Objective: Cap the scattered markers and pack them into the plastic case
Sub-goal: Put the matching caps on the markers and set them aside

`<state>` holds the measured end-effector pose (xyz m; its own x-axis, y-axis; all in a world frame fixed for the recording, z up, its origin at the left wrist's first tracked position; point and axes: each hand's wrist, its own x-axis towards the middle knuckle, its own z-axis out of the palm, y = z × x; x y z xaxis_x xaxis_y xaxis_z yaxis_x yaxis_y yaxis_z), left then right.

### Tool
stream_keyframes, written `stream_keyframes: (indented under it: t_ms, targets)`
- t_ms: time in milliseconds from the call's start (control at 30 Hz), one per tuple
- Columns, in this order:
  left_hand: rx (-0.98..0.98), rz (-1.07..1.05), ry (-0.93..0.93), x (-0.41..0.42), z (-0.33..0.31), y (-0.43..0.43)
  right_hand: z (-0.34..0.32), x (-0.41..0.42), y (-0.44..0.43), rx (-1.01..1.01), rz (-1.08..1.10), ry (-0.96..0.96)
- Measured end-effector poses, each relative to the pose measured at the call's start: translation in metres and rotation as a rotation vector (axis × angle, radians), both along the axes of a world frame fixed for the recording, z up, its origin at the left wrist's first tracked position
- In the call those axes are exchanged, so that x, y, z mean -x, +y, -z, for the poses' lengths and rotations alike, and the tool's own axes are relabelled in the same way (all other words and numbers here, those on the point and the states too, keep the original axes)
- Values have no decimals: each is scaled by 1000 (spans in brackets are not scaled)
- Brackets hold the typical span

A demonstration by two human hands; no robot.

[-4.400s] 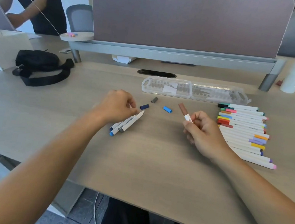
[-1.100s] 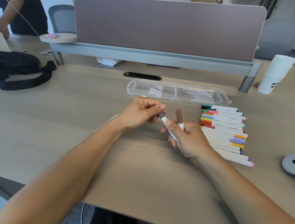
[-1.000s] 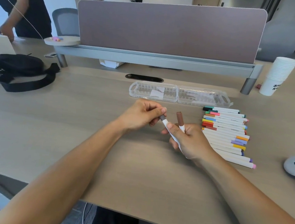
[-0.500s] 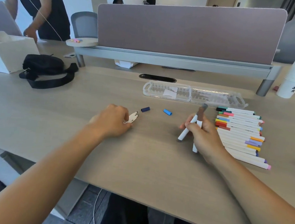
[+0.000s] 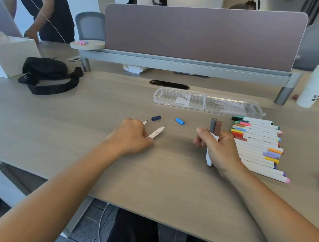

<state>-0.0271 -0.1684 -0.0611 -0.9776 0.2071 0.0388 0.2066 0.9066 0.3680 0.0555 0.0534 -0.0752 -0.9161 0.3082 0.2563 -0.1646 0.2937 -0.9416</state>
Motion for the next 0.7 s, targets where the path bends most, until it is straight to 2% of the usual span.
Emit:
stream_keyframes:
  t_ms: [167, 267, 367, 500, 600, 700]
  targets:
    - [-367, 32, -85, -5, -5, 19, 3, 0, 0, -4, 60, -5]
    - [-501, 108, -185, -8, -5, 34, 6, 3, 0, -45, 56, -51]
    - [-604, 244, -283, -13, -1, 47, 5, 4, 1, 10, 46, -35]
    - [-627, 365, -260, -20, 2, 68, 4, 1, 0, 17, -66, -89]
    - [-582, 448, -204, -18, 2, 79, 6, 3, 0, -54, -12, -114]
    - [-499, 511, -246, -1, -9, 80, 2, 6, 4, 123, 68, -98]
